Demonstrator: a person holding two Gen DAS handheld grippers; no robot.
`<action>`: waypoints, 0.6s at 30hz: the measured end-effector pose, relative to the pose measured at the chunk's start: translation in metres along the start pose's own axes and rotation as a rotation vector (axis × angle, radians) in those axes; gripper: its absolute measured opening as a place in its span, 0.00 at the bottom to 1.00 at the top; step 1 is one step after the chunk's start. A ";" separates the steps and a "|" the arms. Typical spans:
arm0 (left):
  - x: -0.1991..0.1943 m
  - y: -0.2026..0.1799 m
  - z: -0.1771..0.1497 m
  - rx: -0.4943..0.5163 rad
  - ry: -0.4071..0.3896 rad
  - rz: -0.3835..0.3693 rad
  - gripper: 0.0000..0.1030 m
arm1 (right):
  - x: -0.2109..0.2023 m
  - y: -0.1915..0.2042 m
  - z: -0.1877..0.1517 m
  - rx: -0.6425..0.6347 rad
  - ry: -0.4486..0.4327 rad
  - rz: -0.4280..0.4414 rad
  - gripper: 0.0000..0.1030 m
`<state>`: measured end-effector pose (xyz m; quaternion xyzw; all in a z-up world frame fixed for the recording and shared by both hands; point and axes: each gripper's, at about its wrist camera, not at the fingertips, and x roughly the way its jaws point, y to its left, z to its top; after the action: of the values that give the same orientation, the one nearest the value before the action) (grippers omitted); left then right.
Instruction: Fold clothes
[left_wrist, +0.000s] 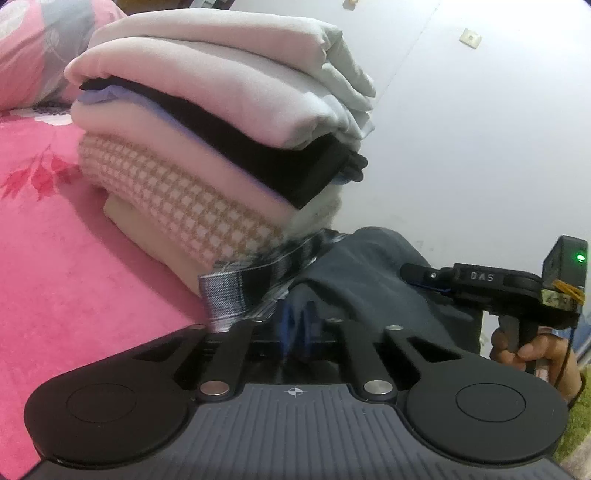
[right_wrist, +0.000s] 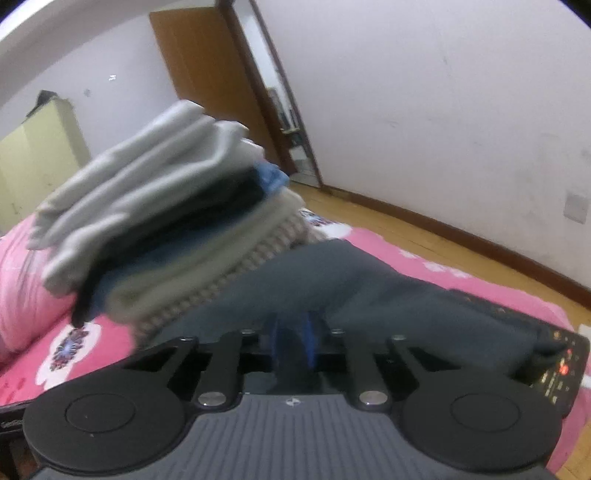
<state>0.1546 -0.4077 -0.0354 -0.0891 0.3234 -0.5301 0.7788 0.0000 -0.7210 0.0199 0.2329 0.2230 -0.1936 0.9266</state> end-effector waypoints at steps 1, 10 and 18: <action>-0.004 0.003 -0.002 -0.025 -0.007 -0.008 0.01 | -0.001 -0.003 -0.001 0.013 -0.004 0.001 0.07; -0.025 0.043 -0.017 -0.230 -0.012 0.011 0.00 | 0.004 -0.006 -0.005 0.054 -0.007 -0.032 0.00; -0.027 0.040 0.001 -0.211 -0.043 -0.104 0.40 | 0.007 -0.005 -0.004 0.048 0.002 -0.033 0.00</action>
<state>0.1793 -0.3675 -0.0430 -0.1985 0.3559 -0.5305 0.7433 0.0022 -0.7247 0.0120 0.2517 0.2228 -0.2138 0.9172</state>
